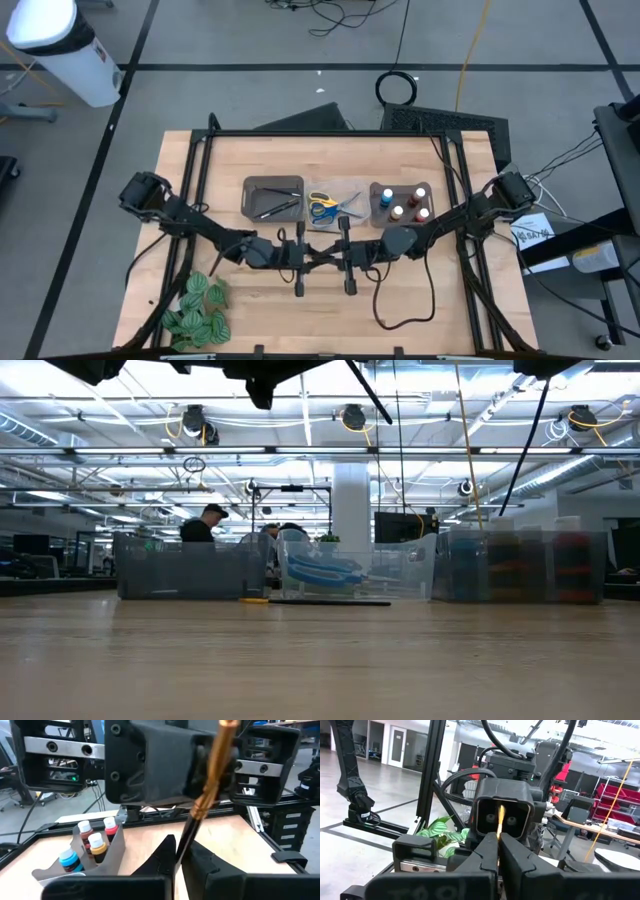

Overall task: Pick & Place Paint Supplies
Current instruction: Put the bottom gold black paint brush into the left black bin

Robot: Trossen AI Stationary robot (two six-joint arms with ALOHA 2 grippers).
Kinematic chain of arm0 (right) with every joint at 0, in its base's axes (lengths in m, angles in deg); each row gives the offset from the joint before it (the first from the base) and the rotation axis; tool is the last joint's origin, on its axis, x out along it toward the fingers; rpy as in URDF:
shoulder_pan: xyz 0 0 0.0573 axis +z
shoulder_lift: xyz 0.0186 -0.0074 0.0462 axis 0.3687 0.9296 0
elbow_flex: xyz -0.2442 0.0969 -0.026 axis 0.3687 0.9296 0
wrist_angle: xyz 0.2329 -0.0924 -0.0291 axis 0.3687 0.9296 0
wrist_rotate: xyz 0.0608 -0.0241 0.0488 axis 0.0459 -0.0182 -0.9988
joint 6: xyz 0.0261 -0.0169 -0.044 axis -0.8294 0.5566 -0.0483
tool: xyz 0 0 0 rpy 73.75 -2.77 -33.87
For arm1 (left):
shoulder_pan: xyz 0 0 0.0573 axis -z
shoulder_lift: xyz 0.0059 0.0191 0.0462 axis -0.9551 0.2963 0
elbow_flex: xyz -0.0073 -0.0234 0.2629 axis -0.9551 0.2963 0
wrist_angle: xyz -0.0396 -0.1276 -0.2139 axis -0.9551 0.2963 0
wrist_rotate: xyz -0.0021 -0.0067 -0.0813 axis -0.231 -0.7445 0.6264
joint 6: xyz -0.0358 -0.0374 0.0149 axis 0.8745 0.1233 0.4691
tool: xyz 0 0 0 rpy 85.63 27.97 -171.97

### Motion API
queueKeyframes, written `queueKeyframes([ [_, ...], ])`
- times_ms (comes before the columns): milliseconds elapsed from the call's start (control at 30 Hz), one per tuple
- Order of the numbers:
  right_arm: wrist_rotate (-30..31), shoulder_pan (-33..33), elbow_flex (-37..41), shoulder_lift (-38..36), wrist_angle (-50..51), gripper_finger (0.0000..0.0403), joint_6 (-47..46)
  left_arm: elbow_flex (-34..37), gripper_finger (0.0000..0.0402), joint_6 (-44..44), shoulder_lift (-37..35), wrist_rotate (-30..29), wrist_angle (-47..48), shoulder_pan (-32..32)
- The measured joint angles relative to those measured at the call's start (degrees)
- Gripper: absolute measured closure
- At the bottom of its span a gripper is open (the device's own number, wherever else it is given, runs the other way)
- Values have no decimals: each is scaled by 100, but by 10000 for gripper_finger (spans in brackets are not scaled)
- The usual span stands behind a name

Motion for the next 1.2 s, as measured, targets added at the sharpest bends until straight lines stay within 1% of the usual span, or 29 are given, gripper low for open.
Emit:
queueKeyframes([
  [67,9,0,-8,-1,29,403,4,0,380,12,-60,-3,97,6],
  [133,8,2,-10,-4,29,403,24,0,379,-4,-217,-144,468,45],
  [267,75,35,-10,-4,45,395,14,16,387,60,-710,-761,1614,147],
  [367,-24,69,-7,0,85,385,7,116,386,223,-1128,-1310,1965,197],
  [500,1,59,-7,-4,72,376,4,687,387,239,-1649,-1759,2188,299],
  [600,1,78,-3,-4,81,374,4,1299,387,518,-2184,-2349,2263,294],
  [633,-9,85,-3,-4,61,375,4,1483,387,666,-2389,-2644,2487,293],
  [700,-23,90,-3,-4,58,376,4,1706,387,1202,-2757,-3274,3344,294],
  [733,-19,86,-3,-4,57,377,4,1739,387,1622,-2927,-3494,3914,264],
  [767,-14,80,-3,-3,49,378,4,1749,387,2064,-3075,-3569,4500,212],
  [833,-5,45,-3,-2,40,380,5,1746,387,2882,-3288,-3440,5485,51],
  [900,-5,2,-3,-2,21,381,4,1746,387,3345,-3314,-3319,5992,-118],
  [967,-7,-34,-3,-2,19,380,-45,1824,387,3570,-3290,-3246,6085,-259],
  [1067,-7,-78,-3,-2,50,379,-193,1891,385,3598,-3164,-2873,6078,-488],
  [1200,-4,-85,-3,-2,121,379,-278,1900,354,3626,-3042,-2346,6081,-681],
])
